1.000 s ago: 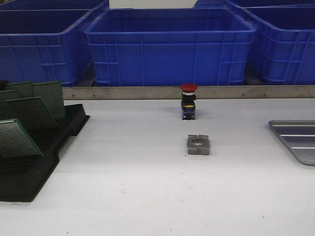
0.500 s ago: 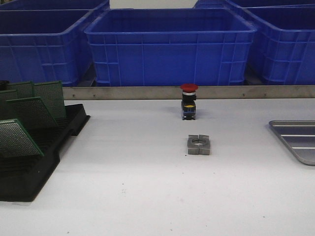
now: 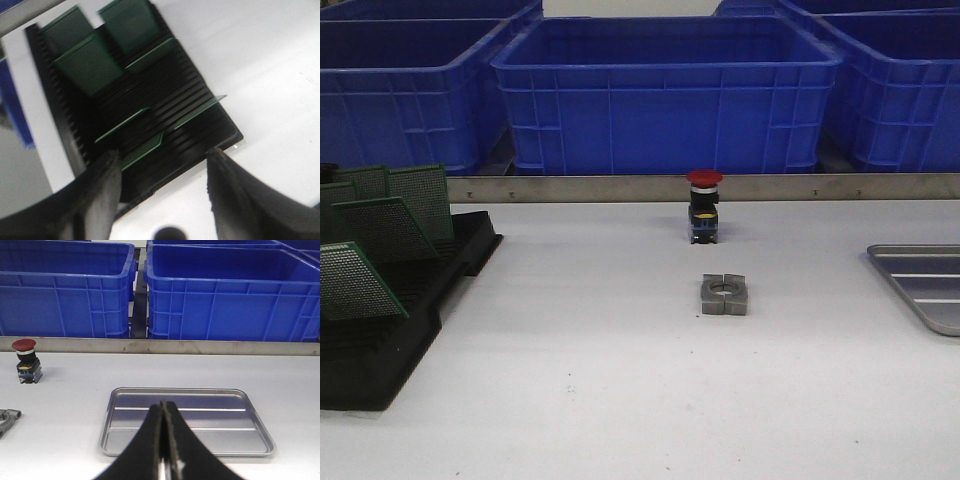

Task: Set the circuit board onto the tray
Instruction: 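Lower the left gripper onto a green circuit board in the black rack, then grasp the green board with the left gripper and lift it out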

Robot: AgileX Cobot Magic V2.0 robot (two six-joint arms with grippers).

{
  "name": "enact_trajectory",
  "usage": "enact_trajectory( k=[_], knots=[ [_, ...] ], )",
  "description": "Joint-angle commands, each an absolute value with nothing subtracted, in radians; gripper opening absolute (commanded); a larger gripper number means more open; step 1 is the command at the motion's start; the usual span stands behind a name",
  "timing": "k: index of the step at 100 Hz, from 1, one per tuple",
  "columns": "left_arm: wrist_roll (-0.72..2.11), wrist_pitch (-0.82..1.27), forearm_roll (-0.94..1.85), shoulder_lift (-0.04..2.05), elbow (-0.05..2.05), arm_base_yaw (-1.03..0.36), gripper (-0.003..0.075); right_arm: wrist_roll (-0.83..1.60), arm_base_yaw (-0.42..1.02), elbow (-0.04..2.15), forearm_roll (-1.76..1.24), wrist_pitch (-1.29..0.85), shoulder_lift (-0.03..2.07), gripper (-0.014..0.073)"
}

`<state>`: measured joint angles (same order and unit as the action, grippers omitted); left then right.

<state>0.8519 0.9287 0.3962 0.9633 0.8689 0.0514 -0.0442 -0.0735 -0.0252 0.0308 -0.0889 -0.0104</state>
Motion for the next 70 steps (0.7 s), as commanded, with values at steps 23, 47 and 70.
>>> enact_trajectory(
  k=[23,47,70],
  knots=[
    [1.64,0.899,0.578,1.173,0.909,0.038,0.0408,-0.042,-0.074,-0.026,0.04,-0.011,-0.032,-0.0061],
    [1.653,0.768,0.545,1.328,0.918,-0.08,0.0408,-0.042,-0.074,-0.026,0.04,-0.011,-0.032,-0.0061],
    [1.653,0.718,0.541,1.49,0.918,-0.159,0.0407,-0.042,-0.074,-0.026,0.04,-0.011,-0.032,-0.0061]
  ],
)
